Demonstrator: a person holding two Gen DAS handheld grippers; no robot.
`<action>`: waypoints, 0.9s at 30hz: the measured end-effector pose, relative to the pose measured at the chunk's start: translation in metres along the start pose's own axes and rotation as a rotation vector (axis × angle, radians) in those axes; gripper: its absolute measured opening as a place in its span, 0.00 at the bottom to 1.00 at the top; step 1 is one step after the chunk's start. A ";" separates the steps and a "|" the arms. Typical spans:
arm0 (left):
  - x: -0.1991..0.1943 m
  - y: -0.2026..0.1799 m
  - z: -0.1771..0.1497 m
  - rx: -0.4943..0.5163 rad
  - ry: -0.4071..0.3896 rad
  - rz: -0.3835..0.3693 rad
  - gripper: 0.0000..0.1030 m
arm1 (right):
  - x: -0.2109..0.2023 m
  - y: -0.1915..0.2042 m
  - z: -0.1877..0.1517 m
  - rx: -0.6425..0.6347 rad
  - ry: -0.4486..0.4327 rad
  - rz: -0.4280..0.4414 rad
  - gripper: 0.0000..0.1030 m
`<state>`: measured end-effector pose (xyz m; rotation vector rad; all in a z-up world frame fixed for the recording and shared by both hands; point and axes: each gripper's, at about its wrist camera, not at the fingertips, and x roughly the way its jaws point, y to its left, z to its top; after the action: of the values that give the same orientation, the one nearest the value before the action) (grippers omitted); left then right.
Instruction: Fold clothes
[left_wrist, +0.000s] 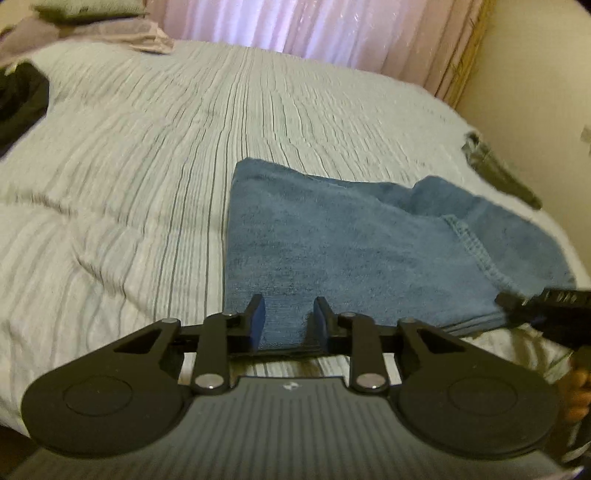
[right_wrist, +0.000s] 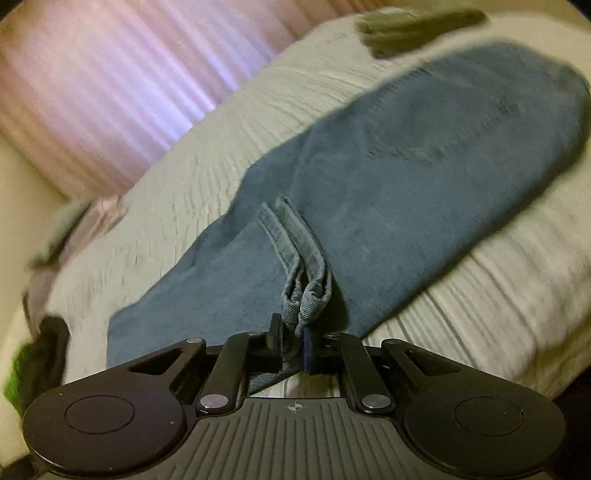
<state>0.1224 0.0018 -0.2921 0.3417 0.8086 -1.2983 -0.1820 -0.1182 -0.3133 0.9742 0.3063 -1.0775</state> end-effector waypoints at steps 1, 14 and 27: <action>-0.002 -0.002 0.002 0.012 -0.008 0.002 0.24 | -0.004 0.005 0.003 -0.038 -0.020 -0.026 0.43; 0.021 -0.044 0.006 0.118 0.085 0.215 0.33 | -0.005 0.032 -0.016 -0.432 0.042 -0.132 0.62; 0.000 -0.082 -0.014 0.173 0.111 0.278 0.47 | -0.036 0.026 -0.007 -0.416 0.093 -0.238 0.92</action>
<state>0.0404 -0.0118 -0.2847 0.6467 0.7142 -1.0968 -0.1758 -0.0884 -0.2810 0.6242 0.7073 -1.1256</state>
